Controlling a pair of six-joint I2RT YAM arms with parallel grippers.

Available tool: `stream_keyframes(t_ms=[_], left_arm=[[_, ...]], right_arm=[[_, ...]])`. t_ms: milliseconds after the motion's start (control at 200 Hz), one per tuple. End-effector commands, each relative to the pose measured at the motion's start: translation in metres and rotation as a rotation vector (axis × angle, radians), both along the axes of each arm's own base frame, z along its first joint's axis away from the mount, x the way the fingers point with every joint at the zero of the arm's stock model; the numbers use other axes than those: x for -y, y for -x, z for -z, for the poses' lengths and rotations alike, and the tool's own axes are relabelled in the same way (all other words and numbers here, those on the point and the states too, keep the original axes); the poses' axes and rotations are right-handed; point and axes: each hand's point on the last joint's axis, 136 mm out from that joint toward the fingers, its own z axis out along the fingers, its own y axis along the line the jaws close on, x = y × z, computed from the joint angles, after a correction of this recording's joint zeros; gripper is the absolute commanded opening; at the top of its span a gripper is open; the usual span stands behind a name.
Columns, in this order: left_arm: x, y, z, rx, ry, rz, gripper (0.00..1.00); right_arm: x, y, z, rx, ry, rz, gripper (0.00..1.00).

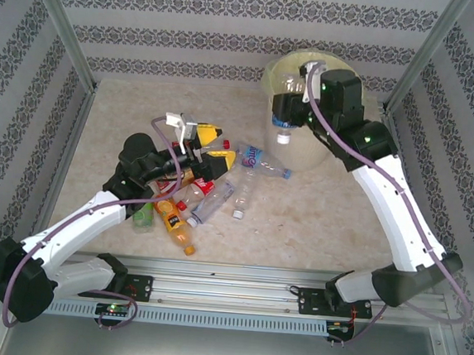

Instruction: Put the plastic bottles in the bin

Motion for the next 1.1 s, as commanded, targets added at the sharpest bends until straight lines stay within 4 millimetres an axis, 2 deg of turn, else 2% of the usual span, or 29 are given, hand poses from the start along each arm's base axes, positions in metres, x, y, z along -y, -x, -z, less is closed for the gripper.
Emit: stream_keyframes(t_ms=[0, 145, 355, 575, 669, 809, 939, 1094], left_arm=[[-0.007, 0.008, -0.024, 0.057, 0.064, 0.020, 1.00], [-0.008, 0.005, -0.022, 0.046, 0.061, 0.019, 1.00], [-0.007, -0.002, -0.015, 0.006, 0.046, 0.019, 1.00], [-0.007, -0.011, -0.004, -0.032, 0.000, -0.001, 1.00], [-0.007, -0.012, -0.002, -0.030, -0.011, -0.006, 1.00], [-0.008, -0.014, 0.001, -0.032, -0.026, -0.017, 1.00], [-0.009, -0.017, 0.005, -0.038, -0.040, -0.025, 1.00], [-0.009, -0.021, 0.009, -0.049, -0.064, -0.036, 1.00]], right_arm=[[0.027, -0.029, -0.017, 0.046, 0.002, 0.124, 0.55], [0.057, -0.060, -0.016, 0.022, 0.001, 0.248, 0.55], [0.094, -0.100, -0.002, -0.035, 0.059, 0.402, 0.55], [0.105, -0.124, 0.019, -0.114, 0.147, 0.452, 0.57], [0.105, -0.130, 0.029, -0.138, 0.163, 0.448, 0.62], [0.103, -0.131, 0.031, -0.143, 0.158, 0.441, 0.77], [0.102, -0.127, 0.019, -0.118, 0.146, 0.426, 0.88], [0.096, -0.113, 0.003, -0.092, 0.124, 0.373, 0.91]])
